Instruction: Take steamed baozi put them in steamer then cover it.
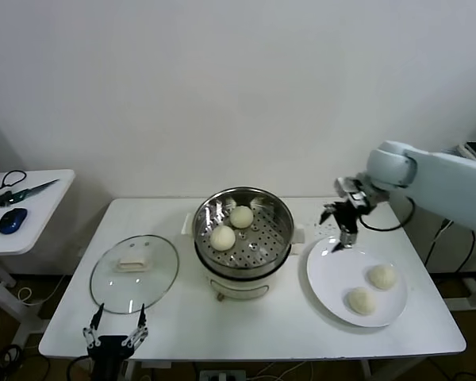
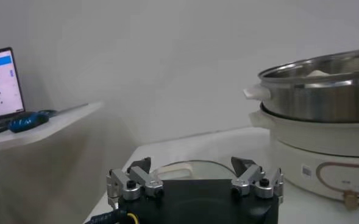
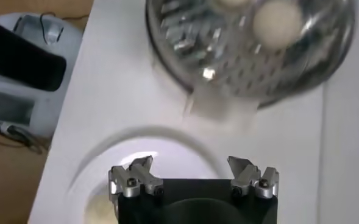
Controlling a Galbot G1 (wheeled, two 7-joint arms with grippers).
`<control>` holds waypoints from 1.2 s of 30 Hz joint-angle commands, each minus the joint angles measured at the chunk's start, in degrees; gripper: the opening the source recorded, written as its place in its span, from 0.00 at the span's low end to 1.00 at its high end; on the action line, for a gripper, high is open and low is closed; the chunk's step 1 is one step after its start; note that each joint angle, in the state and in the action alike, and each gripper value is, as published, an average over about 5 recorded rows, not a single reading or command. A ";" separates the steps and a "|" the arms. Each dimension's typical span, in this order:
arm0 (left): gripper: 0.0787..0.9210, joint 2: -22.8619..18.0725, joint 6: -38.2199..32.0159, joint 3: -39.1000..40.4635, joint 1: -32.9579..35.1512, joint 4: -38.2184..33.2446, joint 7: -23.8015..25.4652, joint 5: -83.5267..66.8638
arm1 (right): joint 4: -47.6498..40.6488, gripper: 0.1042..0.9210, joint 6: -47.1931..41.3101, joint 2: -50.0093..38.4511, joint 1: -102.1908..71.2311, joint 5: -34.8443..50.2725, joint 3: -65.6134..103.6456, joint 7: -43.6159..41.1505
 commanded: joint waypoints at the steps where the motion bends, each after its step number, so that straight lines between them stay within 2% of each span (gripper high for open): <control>1: 0.88 -0.18 0.16 0.04 0.12 0.01 -0.03 0.53 | 0.33 0.88 1.39 -9.58 -14.92 -11.41 8.95 -1.01; 10: 0.88 -0.41 0.11 0.02 0.63 0.57 -0.26 1.29 | -2.58 0.88 1.77 -7.38 -25.12 -14.30 14.80 -0.76; 30: 0.88 -0.62 -0.86 -0.09 1.53 2.29 -0.74 2.26 | -6.75 0.88 2.04 -1.35 -25.54 -13.60 13.65 -0.71; 36: 0.88 -0.67 -1.07 0.06 1.82 2.52 -0.86 2.30 | -7.32 0.81 2.32 -0.60 -25.35 -13.59 13.43 -0.73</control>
